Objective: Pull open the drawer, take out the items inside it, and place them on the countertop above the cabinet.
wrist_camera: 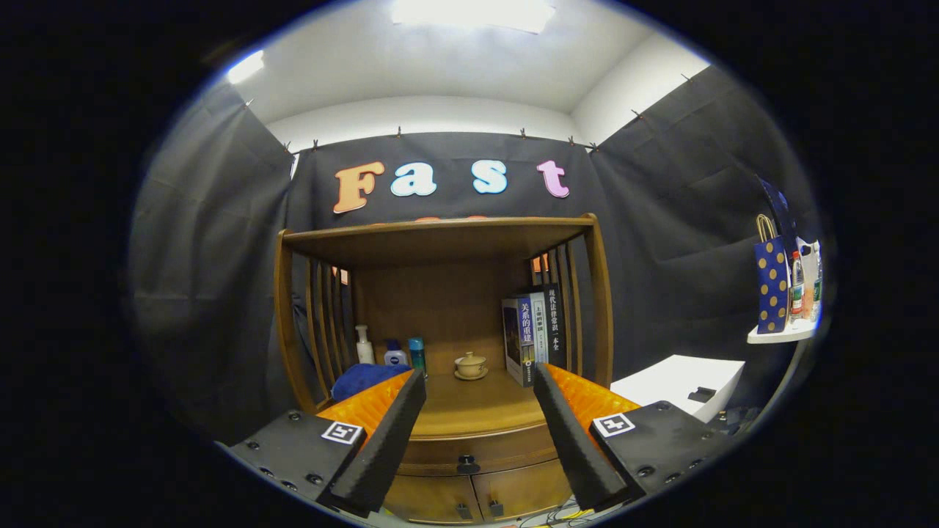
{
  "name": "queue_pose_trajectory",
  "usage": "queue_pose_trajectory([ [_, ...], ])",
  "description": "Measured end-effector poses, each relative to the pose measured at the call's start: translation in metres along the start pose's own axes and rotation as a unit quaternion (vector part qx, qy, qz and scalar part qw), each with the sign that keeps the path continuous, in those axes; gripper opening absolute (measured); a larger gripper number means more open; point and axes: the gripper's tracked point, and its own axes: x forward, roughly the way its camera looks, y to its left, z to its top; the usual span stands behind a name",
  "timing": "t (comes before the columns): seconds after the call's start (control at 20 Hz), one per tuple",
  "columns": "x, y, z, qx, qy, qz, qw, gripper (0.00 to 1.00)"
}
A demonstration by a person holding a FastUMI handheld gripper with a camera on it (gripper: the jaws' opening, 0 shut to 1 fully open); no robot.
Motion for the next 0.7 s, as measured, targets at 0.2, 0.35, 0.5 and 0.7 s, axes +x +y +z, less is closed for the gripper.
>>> queue_pose_trajectory([
  [0.2, 0.022, 0.013, -0.046, 0.026, 0.021, 0.015, 0.999, 0.98],
  [0.35, 0.042, 0.011, -0.082, 0.030, 0.030, 0.015, 0.999, 0.98],
  [0.5, 0.057, 0.010, -0.126, 0.021, 0.052, 0.016, 0.998, 0.98],
  [0.7, 0.080, -0.002, -0.196, 0.019, 0.101, 0.014, 0.995, 0.99],
])
